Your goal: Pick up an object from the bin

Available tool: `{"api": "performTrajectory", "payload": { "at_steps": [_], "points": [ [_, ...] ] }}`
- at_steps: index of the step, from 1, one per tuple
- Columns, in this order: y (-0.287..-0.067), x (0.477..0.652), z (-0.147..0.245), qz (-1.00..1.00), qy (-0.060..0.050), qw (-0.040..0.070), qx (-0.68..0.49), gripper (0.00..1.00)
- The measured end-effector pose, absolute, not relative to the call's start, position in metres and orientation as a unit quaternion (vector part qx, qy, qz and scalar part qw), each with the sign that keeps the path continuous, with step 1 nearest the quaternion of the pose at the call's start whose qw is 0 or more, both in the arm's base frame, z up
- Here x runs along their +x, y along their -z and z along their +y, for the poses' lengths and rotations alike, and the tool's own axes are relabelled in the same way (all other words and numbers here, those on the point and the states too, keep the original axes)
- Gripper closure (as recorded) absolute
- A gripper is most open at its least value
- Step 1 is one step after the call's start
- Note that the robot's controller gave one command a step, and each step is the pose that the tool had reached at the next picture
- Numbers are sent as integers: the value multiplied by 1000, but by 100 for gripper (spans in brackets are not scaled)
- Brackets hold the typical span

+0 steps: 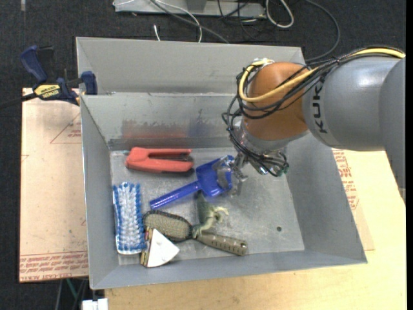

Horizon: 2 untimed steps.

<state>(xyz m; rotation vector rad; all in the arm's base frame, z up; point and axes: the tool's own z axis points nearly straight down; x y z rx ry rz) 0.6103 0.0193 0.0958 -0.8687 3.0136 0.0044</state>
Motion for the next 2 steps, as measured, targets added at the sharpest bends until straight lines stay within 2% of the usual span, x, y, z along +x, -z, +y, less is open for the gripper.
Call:
{"api": "performTrajectory", "payload": {
  "at_steps": [2],
  "points": [
    [-96,619,27,974,-2,4,-227,100]
  ]
}}
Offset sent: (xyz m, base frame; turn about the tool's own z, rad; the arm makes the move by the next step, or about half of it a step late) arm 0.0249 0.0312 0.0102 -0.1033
